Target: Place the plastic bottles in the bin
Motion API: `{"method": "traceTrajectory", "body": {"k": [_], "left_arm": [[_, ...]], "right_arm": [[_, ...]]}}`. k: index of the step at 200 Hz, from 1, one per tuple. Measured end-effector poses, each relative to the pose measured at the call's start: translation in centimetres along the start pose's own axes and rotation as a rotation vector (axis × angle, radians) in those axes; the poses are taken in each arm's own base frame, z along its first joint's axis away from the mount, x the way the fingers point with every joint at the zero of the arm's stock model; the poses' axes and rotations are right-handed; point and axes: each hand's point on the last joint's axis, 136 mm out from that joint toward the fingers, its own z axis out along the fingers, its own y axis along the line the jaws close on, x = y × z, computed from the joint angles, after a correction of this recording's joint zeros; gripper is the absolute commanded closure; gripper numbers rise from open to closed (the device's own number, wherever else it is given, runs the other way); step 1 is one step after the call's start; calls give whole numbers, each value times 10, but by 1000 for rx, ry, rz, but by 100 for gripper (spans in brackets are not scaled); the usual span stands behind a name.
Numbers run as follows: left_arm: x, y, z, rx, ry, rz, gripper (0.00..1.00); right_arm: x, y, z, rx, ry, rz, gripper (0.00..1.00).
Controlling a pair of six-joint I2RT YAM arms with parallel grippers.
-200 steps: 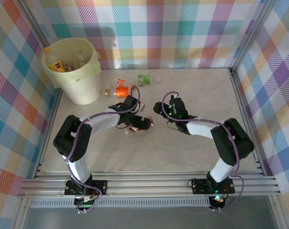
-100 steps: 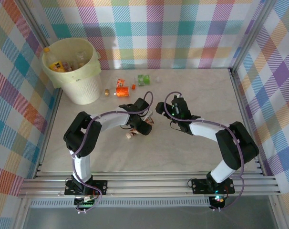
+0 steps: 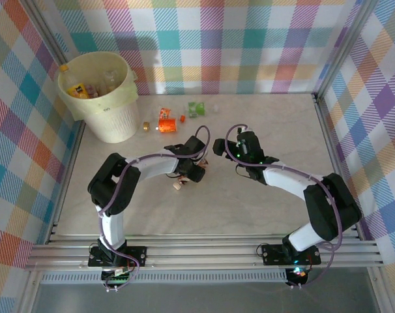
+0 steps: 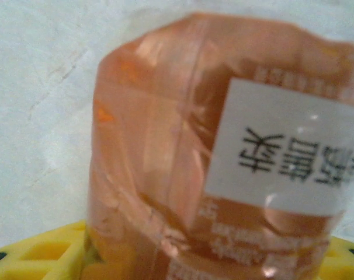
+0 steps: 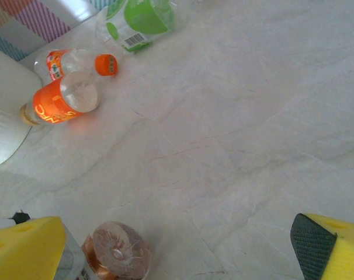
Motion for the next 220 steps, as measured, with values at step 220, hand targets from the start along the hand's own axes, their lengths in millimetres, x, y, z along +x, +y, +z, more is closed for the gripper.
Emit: {"method": "traceTrajectory", "body": {"k": [220], "left_arm": [[-99,166,-229,64,-870,-594,51]], "right_arm": [[-12,135,-36,-474,-24,-259,0]]}}
